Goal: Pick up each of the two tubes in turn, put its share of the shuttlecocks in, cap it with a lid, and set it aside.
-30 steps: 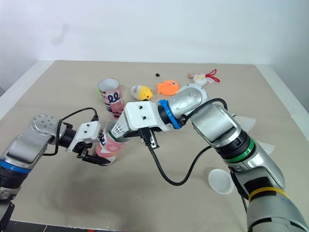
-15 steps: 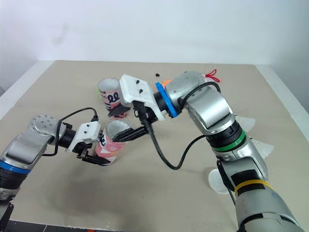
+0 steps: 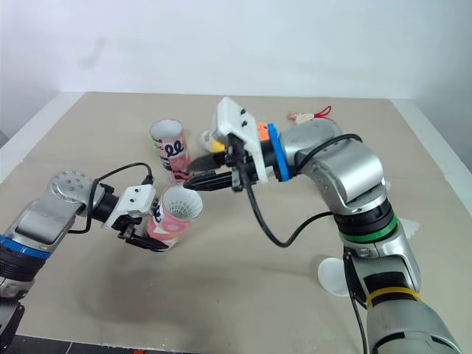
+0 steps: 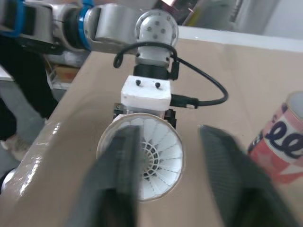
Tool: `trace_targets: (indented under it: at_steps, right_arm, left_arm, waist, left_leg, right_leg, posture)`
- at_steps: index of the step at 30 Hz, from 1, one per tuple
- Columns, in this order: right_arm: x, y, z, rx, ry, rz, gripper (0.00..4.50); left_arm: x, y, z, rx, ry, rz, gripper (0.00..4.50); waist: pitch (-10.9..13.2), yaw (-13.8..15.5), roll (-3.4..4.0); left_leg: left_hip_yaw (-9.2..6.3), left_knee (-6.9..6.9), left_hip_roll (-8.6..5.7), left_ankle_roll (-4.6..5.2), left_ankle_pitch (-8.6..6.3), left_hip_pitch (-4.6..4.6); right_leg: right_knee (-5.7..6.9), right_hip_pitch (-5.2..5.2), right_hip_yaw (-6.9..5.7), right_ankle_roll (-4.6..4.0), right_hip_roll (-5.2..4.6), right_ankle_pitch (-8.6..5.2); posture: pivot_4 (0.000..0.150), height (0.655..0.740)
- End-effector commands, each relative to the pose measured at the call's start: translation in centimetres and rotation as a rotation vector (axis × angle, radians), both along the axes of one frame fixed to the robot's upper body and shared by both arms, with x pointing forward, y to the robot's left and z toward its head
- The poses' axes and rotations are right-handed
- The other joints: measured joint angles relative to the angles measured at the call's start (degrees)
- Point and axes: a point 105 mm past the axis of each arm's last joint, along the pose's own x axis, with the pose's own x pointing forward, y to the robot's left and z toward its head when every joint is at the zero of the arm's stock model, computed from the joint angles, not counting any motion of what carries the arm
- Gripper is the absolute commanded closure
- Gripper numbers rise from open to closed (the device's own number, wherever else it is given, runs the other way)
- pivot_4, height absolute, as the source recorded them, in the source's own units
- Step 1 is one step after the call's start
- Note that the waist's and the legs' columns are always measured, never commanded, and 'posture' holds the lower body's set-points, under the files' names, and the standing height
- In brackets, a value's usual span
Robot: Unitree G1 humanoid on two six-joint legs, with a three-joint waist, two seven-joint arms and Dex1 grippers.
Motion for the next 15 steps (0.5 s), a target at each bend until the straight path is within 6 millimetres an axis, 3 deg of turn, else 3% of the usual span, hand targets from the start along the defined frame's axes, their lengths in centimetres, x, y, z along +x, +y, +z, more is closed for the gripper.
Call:
trace_targets:
  at_steps: [1, 8, 15]
  right_arm:
    - [-0.8, 0.8, 0.4, -0.008, -0.037, 0.033, 4.40]
    - [-1.0, 1.9, -1.3, -0.120, -0.055, 0.103, 4.40]
    - [0.9, 4.5, -3.7, -0.310, -0.125, 0.155, 4.40]
  left_arm:
    - [-0.3, -0.7, -2.0, 0.041, 0.057, -0.032, 1.25]
    - [0.2, -1.2, -1.4, 0.029, 0.045, -0.055, 1.25]
    - [0.3, -1.9, -1.0, 0.017, 0.044, -0.075, 1.25]
  waist:
    - [0.00, 0.00, 0.00]
    - [0.00, 0.02, 0.01]
    - [0.01, 0.04, 0.02]
  left_leg:
    - [0.00, 0.02, -0.03, 0.00, 0.00, 0.00]
    - [-0.09, 0.11, -0.05, 0.02, 0.04, 0.00]
    - [-0.11, 0.23, -0.05, 0.00, 0.06, 0.00]
  right_leg:
    - [0.00, 0.03, 0.01, 0.04, -0.03, 0.01]
    - [0.00, 0.06, -0.02, 0.09, -0.02, 0.05]
    - [0.00, 0.04, -0.08, 0.13, 0.01, 0.09]
  posture:
    - [0.150, 0.7400]
    - [0.150, 0.7400]
    - [0.150, 0.7400]
